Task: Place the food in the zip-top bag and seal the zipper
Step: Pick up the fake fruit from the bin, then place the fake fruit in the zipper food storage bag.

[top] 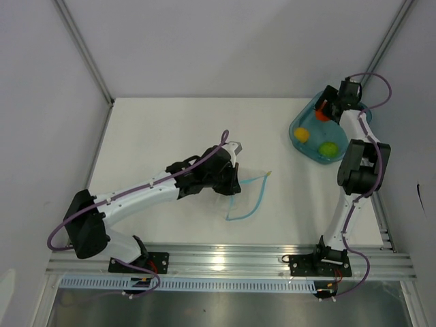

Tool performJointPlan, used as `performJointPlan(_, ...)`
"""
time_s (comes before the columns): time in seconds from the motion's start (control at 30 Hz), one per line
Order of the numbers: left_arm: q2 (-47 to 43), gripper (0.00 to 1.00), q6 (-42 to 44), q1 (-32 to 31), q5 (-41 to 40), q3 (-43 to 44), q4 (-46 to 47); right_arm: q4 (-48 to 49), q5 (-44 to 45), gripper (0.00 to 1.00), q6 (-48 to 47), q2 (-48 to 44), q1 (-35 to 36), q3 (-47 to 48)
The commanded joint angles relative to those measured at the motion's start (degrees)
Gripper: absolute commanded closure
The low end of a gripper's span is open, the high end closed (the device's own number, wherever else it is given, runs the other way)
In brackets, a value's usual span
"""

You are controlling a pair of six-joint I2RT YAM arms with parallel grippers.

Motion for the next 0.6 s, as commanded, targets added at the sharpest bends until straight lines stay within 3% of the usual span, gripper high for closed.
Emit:
performJointPlan(0.0,-2.8,0.99,-1.6,0.6,1.0,2.8,-2.2,-3.5,0.2,0.4,0.9,-12.3,2.0,3.0)
performJointPlan(0.23,-3.9,0.99,-4.4,1.0,4.6,2.6,-3.1,-9.5,0.3,0.39,-0.6,-32.6,8.8,-5.6)
performJointPlan(0.4,-5.0,0.99,-5.6,1.0,6.0,2.3,-3.3,-14.3,2.3,0.38,-1.8,-49.7,16.6,-17.2)
performJointPlan(0.57,-5.4,0.99,-5.5,1.0,6.0,3.3,-4.5,-18.5,-2.2,0.38,1.1,-66.2,24.0,-27.3)
